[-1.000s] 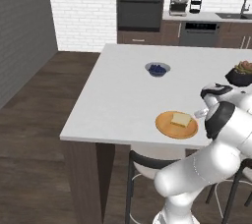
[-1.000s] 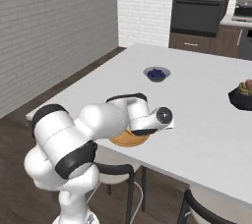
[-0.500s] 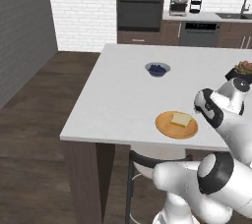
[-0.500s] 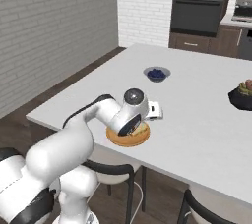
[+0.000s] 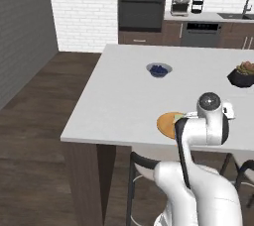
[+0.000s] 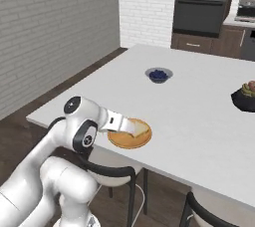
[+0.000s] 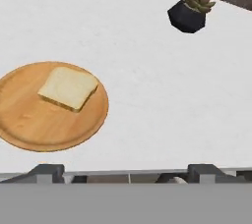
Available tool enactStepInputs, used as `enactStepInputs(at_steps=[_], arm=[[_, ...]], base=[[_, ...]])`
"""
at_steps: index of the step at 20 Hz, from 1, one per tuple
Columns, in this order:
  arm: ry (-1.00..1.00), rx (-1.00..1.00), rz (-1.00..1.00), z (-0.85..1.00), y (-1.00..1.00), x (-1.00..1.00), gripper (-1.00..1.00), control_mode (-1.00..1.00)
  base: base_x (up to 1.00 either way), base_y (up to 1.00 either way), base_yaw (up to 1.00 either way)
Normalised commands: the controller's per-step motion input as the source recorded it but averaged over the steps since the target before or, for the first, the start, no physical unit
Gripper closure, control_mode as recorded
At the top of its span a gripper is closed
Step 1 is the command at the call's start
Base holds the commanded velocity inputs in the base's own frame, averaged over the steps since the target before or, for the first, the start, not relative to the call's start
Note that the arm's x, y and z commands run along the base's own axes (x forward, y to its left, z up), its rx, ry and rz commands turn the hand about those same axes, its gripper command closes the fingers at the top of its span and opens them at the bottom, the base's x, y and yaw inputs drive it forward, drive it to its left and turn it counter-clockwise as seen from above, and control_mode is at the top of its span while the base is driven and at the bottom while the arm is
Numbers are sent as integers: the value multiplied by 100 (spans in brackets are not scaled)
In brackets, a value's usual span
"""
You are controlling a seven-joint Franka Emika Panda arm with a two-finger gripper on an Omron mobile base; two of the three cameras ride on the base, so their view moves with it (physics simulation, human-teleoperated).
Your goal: Start the toaster. Once the lever pops up, take the bread to the plate on the dining counter.
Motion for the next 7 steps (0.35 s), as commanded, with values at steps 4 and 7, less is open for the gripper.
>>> enactStepInputs(at_steps=[4,7], arm=[[-6,0,-7,52,25,-100,-100,-100],[0,7,11,59,34,-100,-100,-100]], base=[[0,0,0],[0,0,0]])
